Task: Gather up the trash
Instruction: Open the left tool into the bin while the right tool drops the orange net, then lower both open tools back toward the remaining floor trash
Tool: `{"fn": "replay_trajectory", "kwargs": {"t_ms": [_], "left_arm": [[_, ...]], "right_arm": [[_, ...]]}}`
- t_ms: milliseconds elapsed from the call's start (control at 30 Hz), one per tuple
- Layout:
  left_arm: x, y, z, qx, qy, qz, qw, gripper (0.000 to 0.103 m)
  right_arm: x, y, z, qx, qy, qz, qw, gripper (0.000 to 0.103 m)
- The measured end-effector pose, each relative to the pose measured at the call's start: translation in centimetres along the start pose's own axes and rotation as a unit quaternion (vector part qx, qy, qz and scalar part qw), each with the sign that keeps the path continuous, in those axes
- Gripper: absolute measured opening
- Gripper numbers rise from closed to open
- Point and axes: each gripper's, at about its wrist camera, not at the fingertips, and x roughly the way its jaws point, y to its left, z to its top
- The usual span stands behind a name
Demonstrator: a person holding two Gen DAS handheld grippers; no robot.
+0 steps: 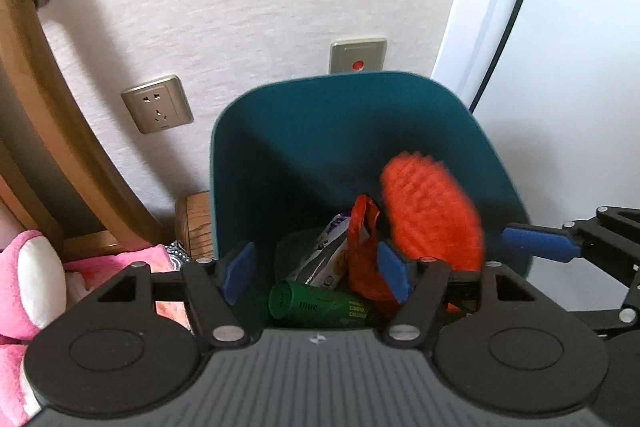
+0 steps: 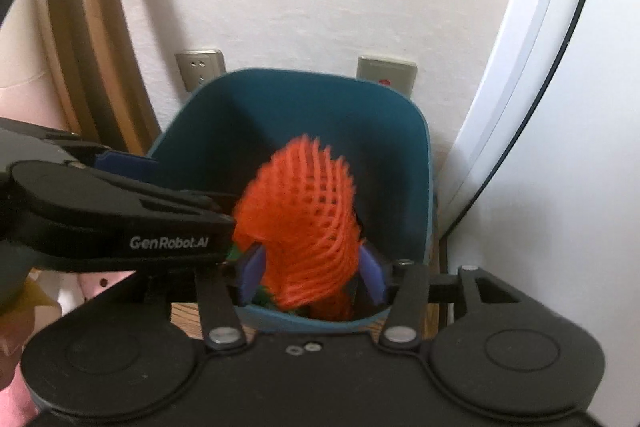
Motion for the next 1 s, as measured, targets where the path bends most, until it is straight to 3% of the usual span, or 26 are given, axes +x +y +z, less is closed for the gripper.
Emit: {"fn": "replay_trajectory", "kwargs": {"t_ms": [233, 500, 833, 1000], "left_arm": [[-3.2, -0.6, -0.9, -0.01, -0.017, 0.01, 0.9998, 0.078], [-7.9, -1.6, -3.4, -0.028, -0.04, 0.011, 0.9987, 0.078], [-14.2, -3.7, -10.8, -0.066, -0.066, 0.03, 0.9952, 0.078], [-15.4, -3.2, -15.8, -0.12, -0.046, -0.004, 0.9916, 0.078]], "right_arm": [[-4.5, 0.1, -0.8, -0.015, -0.03, 0.019, 0.999, 0.074], [-9.8, -0.8, -3.2, -0.021, -0.058, 0.046, 0.997, 0.081], [-14.0, -2.0, -9.0, -0.041, -0.075, 0.074, 0.994, 0.095], [-14.1, -2.5, -12.7, -0.019, -0.06, 0.093, 0.994, 0.1]]}}
